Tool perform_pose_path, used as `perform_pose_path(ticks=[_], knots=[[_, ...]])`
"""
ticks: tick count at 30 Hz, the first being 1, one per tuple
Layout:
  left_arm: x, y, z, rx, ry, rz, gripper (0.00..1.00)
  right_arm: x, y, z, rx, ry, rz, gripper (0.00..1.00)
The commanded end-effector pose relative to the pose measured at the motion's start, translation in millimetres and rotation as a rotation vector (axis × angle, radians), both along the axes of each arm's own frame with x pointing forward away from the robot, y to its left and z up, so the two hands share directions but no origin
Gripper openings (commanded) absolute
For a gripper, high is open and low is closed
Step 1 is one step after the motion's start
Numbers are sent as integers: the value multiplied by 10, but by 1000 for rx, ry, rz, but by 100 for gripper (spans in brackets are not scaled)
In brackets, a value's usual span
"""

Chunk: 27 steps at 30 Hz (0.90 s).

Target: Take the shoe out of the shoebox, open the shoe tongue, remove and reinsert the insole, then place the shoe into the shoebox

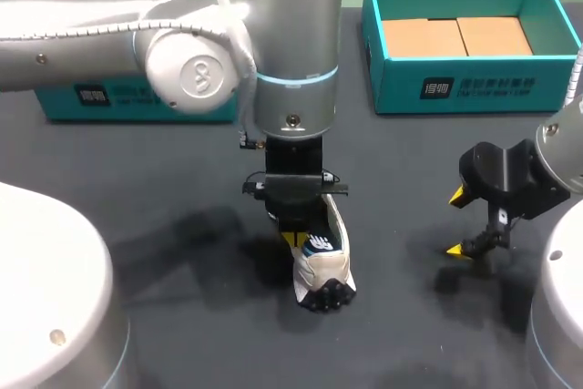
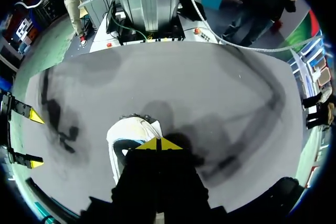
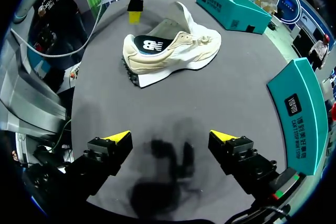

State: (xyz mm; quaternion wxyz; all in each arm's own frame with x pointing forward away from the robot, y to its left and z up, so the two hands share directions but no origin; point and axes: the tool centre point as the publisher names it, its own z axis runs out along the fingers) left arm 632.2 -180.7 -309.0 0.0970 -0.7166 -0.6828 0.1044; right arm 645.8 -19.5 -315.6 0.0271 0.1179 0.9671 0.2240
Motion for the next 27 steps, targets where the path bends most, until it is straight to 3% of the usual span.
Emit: perform_pose_path(ticks=[1, 11, 27], knots=[[33, -100, -187, 4, 11, 11, 0, -21, -2, 4, -1, -3, -1, 100], [156, -222, -328, 13, 24, 37, 0, -21, -2, 4, -1, -3, -1, 100], [145, -295, -652, 88, 19, 39, 0, -21, -2, 4, -1, -3, -1, 100]])
